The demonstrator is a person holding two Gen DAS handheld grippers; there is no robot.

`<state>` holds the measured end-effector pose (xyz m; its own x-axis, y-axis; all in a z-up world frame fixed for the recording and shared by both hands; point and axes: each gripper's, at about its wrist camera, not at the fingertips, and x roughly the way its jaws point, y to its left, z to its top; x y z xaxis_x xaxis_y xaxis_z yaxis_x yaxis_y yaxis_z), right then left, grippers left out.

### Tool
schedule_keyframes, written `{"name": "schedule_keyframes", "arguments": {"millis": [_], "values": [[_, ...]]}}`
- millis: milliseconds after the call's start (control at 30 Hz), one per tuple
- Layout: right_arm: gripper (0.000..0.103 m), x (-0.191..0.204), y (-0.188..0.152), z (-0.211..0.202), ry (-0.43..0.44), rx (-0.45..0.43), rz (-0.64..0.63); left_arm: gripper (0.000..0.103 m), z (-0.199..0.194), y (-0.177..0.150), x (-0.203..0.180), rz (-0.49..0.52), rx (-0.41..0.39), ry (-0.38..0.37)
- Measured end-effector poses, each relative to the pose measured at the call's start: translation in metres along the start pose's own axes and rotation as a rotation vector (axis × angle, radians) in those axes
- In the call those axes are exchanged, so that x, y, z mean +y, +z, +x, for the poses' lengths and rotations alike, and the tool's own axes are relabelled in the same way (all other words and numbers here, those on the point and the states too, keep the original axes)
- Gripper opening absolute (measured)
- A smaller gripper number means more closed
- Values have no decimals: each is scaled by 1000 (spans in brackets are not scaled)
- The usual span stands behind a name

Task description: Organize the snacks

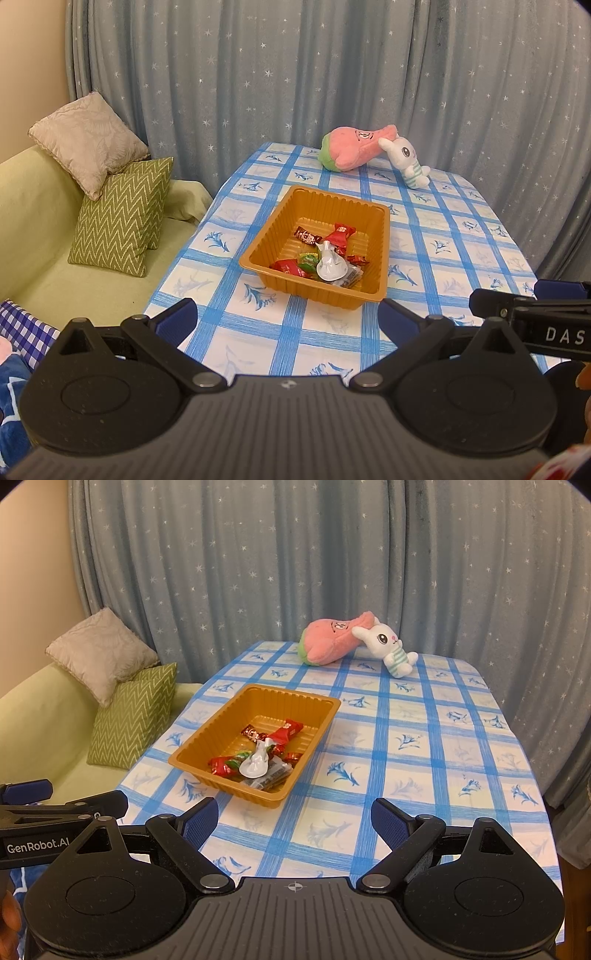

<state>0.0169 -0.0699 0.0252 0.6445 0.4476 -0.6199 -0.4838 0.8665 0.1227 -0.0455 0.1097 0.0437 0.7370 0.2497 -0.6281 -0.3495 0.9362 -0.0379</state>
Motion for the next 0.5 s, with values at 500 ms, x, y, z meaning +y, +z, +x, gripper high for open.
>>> {"name": "schedule_keyframes", "arguments": {"millis": [500], "values": [[89, 0, -1, 0, 1, -1, 0, 103, -1, -7, -4, -4, -23, -15]]}}
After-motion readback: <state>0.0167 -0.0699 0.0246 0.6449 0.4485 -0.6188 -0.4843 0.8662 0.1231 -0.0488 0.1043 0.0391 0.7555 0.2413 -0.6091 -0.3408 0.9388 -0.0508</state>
